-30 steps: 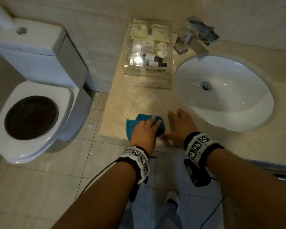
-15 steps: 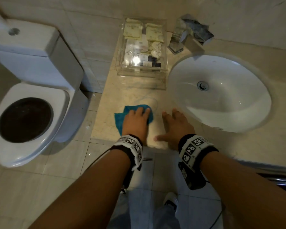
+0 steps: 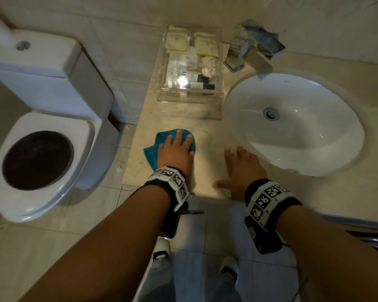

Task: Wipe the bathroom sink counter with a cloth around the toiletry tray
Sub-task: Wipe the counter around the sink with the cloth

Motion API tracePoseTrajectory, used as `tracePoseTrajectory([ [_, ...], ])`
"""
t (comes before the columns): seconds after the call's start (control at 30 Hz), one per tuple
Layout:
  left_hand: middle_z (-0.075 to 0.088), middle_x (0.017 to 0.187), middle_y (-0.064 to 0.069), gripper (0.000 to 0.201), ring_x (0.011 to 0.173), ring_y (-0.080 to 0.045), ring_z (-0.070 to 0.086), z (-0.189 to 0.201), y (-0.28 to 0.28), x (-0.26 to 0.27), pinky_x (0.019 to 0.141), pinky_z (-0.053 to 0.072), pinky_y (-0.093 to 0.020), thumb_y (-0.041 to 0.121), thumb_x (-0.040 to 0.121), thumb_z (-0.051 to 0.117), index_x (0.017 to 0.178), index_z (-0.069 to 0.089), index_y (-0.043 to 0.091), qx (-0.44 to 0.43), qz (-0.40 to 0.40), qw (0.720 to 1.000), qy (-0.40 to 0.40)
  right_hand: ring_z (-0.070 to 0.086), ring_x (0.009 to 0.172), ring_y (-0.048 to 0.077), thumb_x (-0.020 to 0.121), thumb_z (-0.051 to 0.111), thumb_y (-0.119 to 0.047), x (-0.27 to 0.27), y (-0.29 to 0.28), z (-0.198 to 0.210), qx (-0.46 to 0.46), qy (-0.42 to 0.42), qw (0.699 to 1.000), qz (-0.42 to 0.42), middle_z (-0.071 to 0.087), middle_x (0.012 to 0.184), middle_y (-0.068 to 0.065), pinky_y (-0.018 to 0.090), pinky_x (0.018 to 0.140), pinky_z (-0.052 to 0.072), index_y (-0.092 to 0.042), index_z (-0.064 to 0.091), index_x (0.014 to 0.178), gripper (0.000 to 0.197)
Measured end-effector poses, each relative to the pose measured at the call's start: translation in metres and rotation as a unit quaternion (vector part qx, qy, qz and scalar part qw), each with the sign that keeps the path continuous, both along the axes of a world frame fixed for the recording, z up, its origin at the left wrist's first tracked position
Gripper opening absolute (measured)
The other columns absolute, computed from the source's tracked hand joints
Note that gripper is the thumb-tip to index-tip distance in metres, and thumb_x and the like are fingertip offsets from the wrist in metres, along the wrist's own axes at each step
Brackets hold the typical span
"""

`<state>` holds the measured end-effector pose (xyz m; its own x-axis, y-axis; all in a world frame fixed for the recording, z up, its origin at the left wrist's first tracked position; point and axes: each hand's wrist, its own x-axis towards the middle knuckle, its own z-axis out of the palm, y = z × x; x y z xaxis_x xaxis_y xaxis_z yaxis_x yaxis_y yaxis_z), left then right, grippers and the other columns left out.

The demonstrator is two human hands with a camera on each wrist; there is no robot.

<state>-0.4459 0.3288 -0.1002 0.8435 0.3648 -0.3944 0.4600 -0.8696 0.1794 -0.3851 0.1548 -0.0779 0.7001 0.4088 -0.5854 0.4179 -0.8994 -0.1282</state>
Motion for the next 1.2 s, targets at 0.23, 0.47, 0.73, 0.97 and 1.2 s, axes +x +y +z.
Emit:
tracePoseTrajectory([
  [0.23,0.02,0.157,0.0,0.053,0.135,-0.029,0.029,-0.009,-0.043,0.011,0.11,0.027,-0.035,0.024,0.098,0.041,0.148,0.026,0.034,-0.021,-0.15,0.986,-0.076,0.008,0.144,0.032,0.063,0.065,-0.071,0.004,0.001,-0.008,0.006,-0.015,1.0,0.002,0.003,0.158,0.011,0.045,0.117,0.02,-0.029,0.002,0.149,0.114],
  [0.47,0.042,0.141,-0.005,0.05,0.12,-0.03,0.042,0.007,0.005,0.008,0.093,0.044,-0.041,0.011,0.093,0.046,0.141,0.039,0.02,-0.041,-0.01,0.992,-0.118,0.003,0.145,0.028,0.066,0.067,-0.067,0.0,-0.003,0.004,0.024,0.005,1.0,-0.017,-0.003,0.158,0.002,0.044,0.117,0.019,-0.033,0.004,0.148,0.109],
  [0.73,0.033,0.151,-0.002,0.048,0.132,-0.025,0.035,0.006,-0.046,0.023,0.108,0.032,-0.036,0.037,0.098,0.043,0.143,0.041,0.022,-0.07,-0.066,0.986,-0.133,0.004,0.145,0.029,0.063,0.068,-0.068,0.001,-0.001,-0.001,0.028,-0.01,0.999,-0.015,0.002,0.158,0.006,0.046,0.116,0.021,-0.033,0.008,0.148,0.109],
  [0.97,0.033,0.144,-0.005,0.051,0.124,-0.028,0.035,0.012,-0.01,0.024,0.094,0.042,-0.038,0.017,0.095,0.048,0.144,0.037,0.024,-0.004,-0.052,0.994,-0.094,-0.002,0.146,0.027,0.064,0.068,-0.067,0.002,-0.003,0.003,0.021,0.011,0.999,-0.022,-0.005,0.158,0.002,0.046,0.116,0.017,-0.034,0.002,0.148,0.112],
  [1.2,0.035,0.149,0.0,0.048,0.13,-0.027,0.035,0.001,-0.051,0.046,0.106,0.034,-0.034,0.019,0.097,0.045,0.144,0.037,0.024,-0.027,-0.134,0.985,-0.103,0.005,0.145,0.029,0.059,0.07,-0.068,0.0,-0.002,-0.002,0.049,-0.005,0.998,-0.027,0.004,0.158,0.005,0.048,0.115,0.023,-0.033,0.015,0.146,0.109],
])
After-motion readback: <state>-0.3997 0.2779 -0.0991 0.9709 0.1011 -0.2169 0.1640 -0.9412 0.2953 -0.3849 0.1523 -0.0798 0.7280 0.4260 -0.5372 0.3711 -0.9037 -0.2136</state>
